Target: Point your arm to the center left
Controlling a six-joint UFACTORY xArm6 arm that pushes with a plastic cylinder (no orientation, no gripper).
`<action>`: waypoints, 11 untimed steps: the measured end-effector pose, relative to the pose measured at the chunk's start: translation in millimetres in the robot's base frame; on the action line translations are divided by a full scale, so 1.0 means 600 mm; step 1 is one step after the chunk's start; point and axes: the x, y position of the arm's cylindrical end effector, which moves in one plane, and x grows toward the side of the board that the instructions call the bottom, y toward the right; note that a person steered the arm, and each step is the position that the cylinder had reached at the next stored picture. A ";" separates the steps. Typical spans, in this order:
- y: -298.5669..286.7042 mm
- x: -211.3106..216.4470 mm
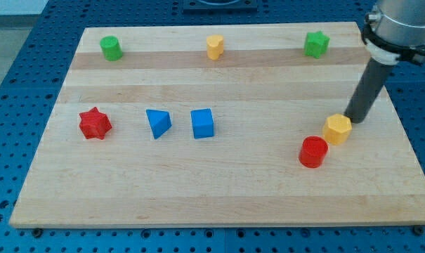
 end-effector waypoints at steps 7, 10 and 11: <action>-0.271 -0.076; -0.636 -0.145; -0.657 -0.150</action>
